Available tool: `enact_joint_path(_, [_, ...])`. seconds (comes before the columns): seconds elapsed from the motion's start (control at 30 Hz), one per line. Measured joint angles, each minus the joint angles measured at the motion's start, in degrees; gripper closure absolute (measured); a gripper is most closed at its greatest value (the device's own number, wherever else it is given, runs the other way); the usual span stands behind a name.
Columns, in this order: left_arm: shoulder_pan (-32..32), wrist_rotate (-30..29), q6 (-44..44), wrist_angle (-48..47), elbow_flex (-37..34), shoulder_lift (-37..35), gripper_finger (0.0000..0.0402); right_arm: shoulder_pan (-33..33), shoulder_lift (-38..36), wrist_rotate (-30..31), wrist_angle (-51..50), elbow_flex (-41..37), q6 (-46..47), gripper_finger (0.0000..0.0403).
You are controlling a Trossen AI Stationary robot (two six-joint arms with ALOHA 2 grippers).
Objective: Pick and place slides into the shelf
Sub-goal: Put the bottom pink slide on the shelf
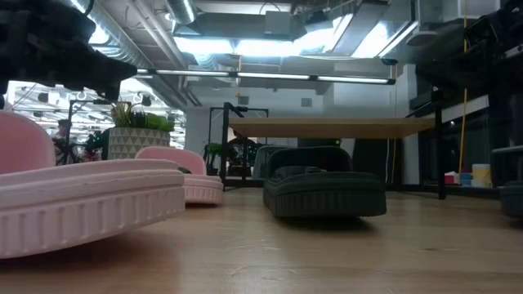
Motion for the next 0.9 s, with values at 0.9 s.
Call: enact_joint_path(0.9, [0.00, -1.10, 0.53, -4.78, -0.02, 0.02, 0.0401, 0.01, 7.14, -4.78, 2.15, 0.01, -1.47, 0.0366])
